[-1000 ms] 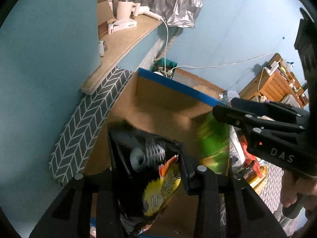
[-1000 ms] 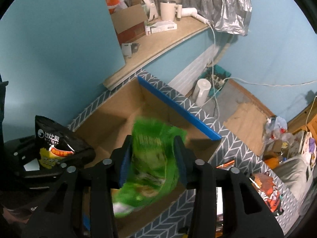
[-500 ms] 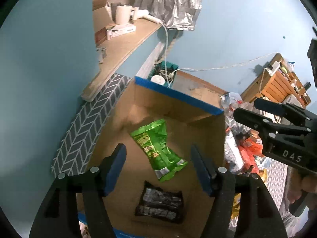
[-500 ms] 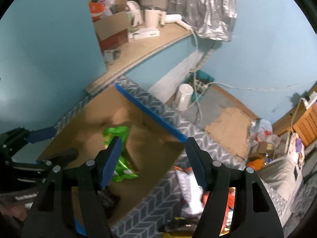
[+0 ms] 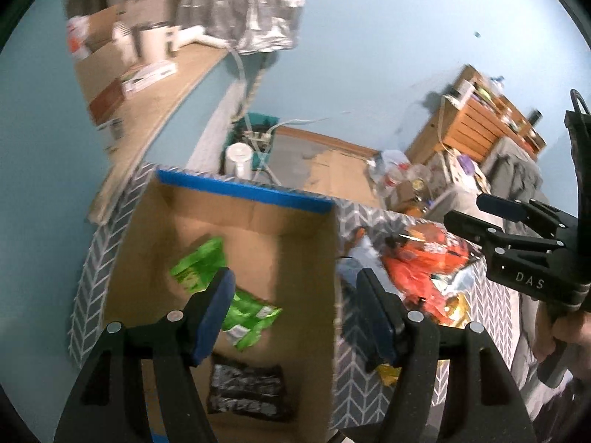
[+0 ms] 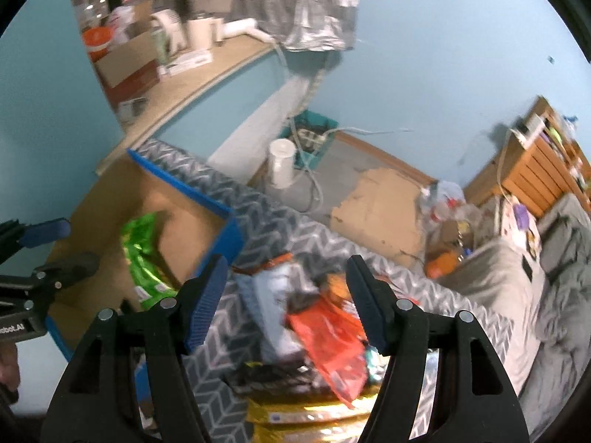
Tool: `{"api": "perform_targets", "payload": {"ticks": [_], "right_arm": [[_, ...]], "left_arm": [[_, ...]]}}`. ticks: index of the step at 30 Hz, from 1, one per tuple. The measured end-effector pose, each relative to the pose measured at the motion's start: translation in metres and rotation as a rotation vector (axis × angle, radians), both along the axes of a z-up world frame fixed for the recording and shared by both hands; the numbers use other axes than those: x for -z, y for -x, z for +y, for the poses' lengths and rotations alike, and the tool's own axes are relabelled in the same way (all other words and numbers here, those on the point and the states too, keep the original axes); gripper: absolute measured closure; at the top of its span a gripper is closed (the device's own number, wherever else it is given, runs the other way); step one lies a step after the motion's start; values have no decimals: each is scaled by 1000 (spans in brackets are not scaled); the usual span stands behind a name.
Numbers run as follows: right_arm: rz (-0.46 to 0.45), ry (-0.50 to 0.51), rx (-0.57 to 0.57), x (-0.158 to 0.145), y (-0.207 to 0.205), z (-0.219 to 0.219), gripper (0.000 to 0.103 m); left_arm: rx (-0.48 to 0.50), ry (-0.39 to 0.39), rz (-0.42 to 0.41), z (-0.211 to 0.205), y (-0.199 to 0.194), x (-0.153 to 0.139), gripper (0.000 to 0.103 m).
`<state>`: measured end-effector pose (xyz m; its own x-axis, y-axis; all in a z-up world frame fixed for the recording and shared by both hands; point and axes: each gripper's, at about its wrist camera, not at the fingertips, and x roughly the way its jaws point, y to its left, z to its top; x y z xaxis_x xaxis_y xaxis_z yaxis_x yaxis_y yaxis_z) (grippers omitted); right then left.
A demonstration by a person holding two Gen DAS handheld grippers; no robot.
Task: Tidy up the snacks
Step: 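Move both grippers back over the snack pile toward the yellow wafer packs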
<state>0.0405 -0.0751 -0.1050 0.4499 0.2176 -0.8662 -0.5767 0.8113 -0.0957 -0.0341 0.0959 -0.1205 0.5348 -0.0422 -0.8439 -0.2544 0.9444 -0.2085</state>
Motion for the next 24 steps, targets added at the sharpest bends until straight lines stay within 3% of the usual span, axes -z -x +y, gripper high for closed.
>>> {"api": "perform_targets", "payload": {"ticks": [11, 14, 24], "right_arm": [[16, 32, 210, 7, 1, -88, 36], [34, 41, 269, 14, 3, -109, 36], [106, 81, 422, 51, 17, -158, 36]], "left_arm": [[231, 9, 19, -72, -33, 5, 33], [297, -3, 22, -93, -39, 10, 26], [474, -20, 91, -159, -50, 42, 26]]}}
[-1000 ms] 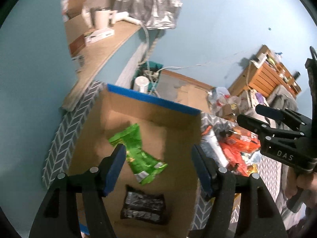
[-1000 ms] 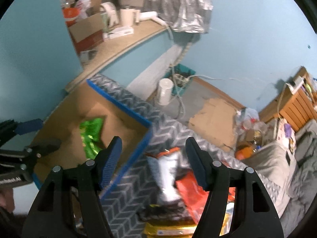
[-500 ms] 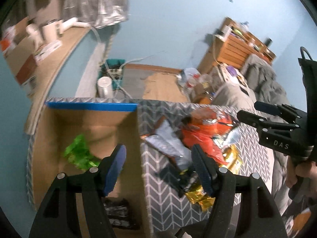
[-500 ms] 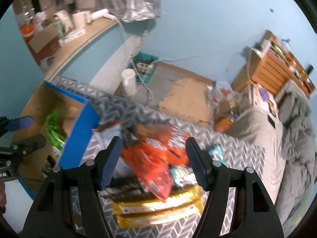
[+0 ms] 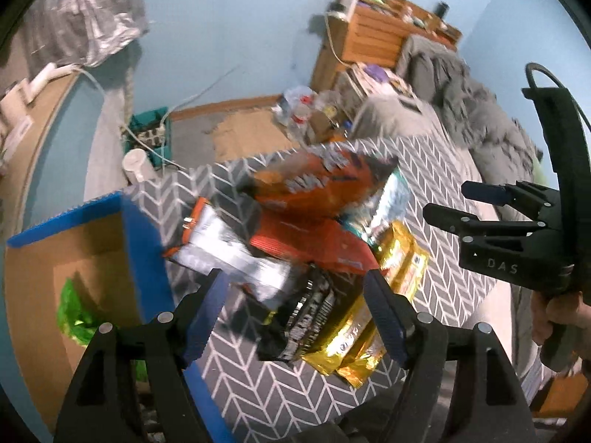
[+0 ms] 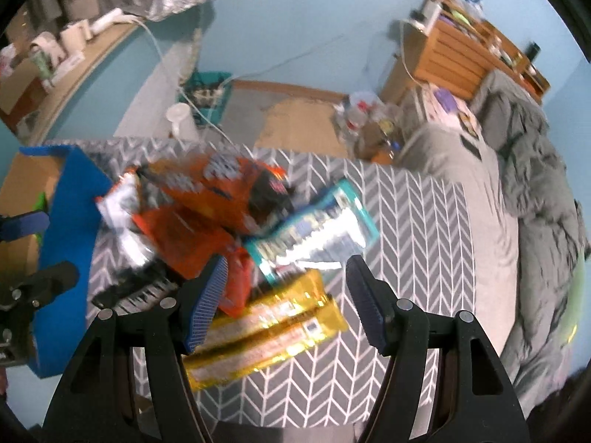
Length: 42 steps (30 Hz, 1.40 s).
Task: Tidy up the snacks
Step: 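Move both grippers back over the snack pile toward the yellow wafer packs, then grasp one yellow wafer pack with the left gripper while the right grasps another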
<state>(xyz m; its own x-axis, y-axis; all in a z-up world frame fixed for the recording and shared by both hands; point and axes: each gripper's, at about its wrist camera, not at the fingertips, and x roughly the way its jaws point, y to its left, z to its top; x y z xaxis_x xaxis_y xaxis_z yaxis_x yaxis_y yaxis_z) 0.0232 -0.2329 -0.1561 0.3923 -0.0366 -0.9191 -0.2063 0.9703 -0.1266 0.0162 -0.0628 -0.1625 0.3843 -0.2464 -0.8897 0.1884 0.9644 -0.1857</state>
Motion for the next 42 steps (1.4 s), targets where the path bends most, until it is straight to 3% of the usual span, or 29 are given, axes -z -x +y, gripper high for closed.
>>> {"api": "perform_targets", "payload": {"ticks": [9, 22, 39, 42], "right_arm": [[84, -29, 140, 44, 23, -25, 36], [165, -85, 254, 84, 44, -32, 36], [256, -57, 235, 131, 49, -28, 36], [248, -38, 205, 132, 52, -37, 46]], "left_arm": [[97, -33, 25, -32, 9, 30, 26], [120, -65, 28, -42, 8, 58, 26], [115, -97, 54, -57, -1, 65, 24], [116, -96, 57, -61, -3, 64, 23]]}}
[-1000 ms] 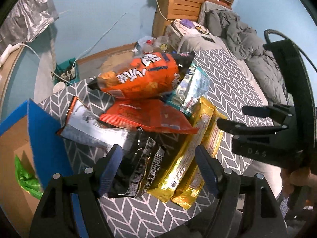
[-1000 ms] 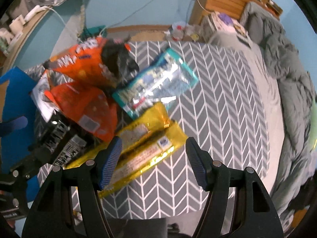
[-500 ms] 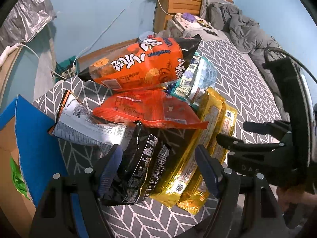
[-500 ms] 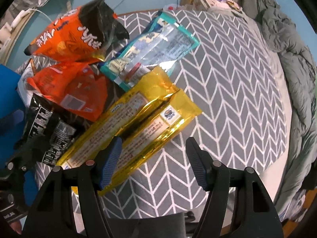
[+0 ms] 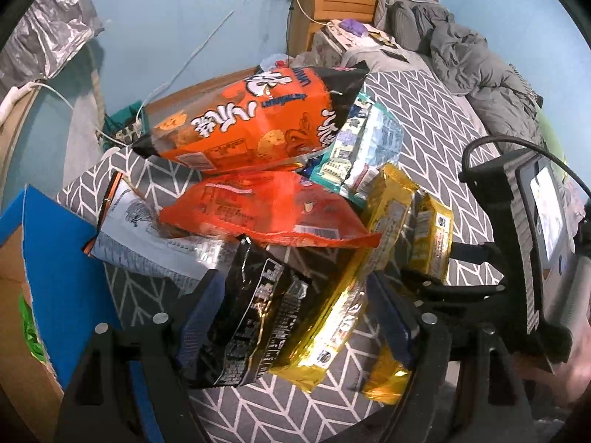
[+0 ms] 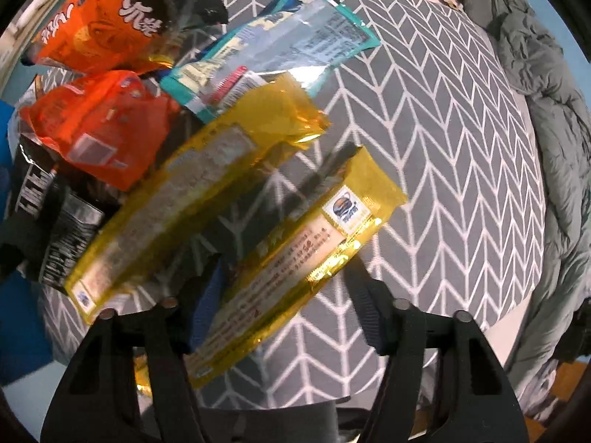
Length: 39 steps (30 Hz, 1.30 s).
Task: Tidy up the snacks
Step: 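Grasp one yellow wafer pack with the left gripper while the right grasps another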
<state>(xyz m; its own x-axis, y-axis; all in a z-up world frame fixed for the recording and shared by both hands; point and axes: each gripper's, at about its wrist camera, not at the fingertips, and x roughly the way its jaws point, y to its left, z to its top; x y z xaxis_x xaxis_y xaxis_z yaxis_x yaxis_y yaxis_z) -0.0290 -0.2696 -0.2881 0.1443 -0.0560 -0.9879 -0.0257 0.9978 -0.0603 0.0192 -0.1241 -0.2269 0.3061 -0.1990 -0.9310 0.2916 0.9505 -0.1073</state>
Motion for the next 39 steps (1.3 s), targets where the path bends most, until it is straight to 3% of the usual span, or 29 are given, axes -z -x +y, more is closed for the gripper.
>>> {"api": "perform_targets", "payload": {"ticks": [5, 8, 12, 18, 25, 33, 36, 39], "right_arm": [[-17, 19, -47, -1, 5, -20, 64], [-41, 48, -79, -3, 4, -36, 68], [-57, 49, -93, -4, 1, -56, 68], [-50, -35, -30, -5, -17, -82, 68], [-38, -67, 19, -5, -9, -103, 68], [-15, -72, 60, 0, 9, -82, 62], [7, -82, 94, 11, 8, -80, 61], [2, -80, 96, 17, 15, -79, 61]], "left_arm": [[7, -1, -22, -10, 3, -10, 22], [31, 9, -8, -20, 6, -10, 22], [86, -19, 18, -41, 6, 1, 22], [107, -27, 81, -59, 1, 24, 22], [145, -76, 124, -74, -4, 51, 22], [141, -107, 185, -84, -9, 83, 23], [154, -114, 179, -89, -6, 88, 23], [189, -156, 151, -102, -2, 91, 30]]}}
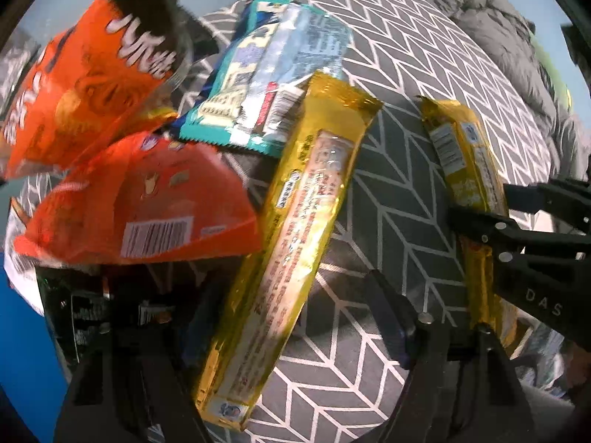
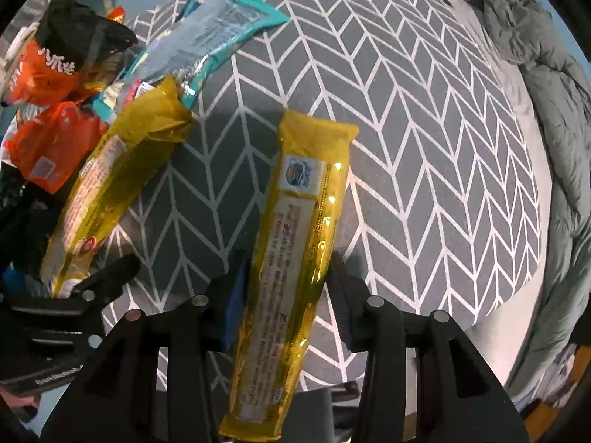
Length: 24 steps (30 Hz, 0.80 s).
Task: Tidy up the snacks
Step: 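Grasp one yellow wafer pack with the left gripper while the right grasps another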
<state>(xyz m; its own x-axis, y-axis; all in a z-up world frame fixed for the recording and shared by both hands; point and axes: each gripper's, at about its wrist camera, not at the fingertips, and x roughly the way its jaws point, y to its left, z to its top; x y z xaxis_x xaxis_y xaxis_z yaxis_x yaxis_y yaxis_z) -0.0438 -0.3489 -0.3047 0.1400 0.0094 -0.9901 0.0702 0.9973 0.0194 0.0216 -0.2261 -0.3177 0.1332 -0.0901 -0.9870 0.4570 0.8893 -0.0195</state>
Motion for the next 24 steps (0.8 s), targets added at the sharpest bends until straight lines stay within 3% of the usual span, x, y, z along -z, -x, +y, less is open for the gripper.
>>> {"api": "perform_targets", "payload": {"ticks": [6, 13, 24], "right_arm": [[-15, -6, -14, 2, 10, 1, 71], [-32, 40, -22, -12, 5, -7, 72], [-84, 72, -72, -39, 0, -4, 75]], "left_arm": [[12, -11, -21, -10, -7, -5, 61], [25, 4, -29, -2, -24, -19, 70], [-8, 65, -67, 7, -13, -48, 70]]}}
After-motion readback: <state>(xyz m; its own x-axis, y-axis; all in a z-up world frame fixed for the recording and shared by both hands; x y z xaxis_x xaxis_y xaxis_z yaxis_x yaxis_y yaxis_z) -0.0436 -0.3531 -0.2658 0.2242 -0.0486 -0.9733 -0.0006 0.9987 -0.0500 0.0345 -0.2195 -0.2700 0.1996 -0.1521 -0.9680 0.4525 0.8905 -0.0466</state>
